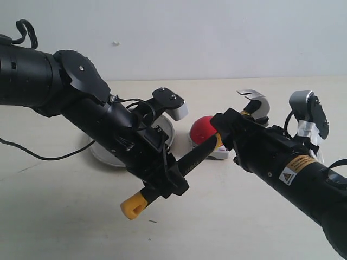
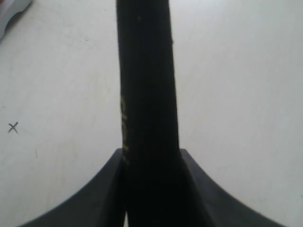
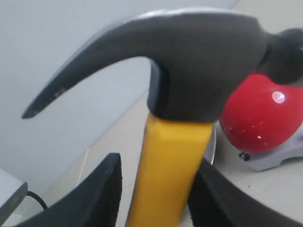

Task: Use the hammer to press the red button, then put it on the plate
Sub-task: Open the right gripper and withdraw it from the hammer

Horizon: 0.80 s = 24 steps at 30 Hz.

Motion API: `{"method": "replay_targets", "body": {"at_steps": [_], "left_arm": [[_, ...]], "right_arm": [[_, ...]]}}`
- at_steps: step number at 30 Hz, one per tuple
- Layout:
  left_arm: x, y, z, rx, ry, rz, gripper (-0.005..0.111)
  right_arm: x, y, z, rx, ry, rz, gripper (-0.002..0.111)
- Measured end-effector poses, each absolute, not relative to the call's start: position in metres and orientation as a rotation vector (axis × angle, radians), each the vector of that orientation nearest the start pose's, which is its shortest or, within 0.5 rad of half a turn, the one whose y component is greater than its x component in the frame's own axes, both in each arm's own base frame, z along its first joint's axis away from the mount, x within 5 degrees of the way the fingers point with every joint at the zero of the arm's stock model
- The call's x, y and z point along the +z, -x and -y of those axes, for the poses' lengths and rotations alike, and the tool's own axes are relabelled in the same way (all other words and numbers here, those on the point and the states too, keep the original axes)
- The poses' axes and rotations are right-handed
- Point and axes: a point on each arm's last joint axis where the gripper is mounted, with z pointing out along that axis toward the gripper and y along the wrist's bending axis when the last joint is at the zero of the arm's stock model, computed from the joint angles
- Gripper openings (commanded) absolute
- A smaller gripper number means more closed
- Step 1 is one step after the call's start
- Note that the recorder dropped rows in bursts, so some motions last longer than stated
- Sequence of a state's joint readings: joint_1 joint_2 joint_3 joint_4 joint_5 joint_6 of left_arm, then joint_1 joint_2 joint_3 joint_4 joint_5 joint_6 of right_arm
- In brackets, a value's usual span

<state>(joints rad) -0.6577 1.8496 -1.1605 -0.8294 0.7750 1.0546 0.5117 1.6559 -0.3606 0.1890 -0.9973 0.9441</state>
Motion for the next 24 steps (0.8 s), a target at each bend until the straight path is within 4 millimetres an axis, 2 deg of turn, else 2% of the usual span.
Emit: {"method": "replay_targets", "body": {"at_steps": [14,20,24], "left_arm": [[0.189,-0.2585,0.2608,-0.849,-1.46,-2.285,0.0],[0.1895,-0.2588,0.2615,-0.86,-1.442,-2.286,0.0],[0.19,-0.2592,0.2621,-0.867,-1.429,-2.286,0.0]], "right_arm": [[0.1483,-0.2316,-0.1147,0.929,-0.635,-1.867,0.046],[0.1483,-0.2316,-0.1147,0.929,-0.635,-1.867,0.059],[0.1479,-0.2315,-0.1147,0.923,-0.631,-1.873,0.061]]}}
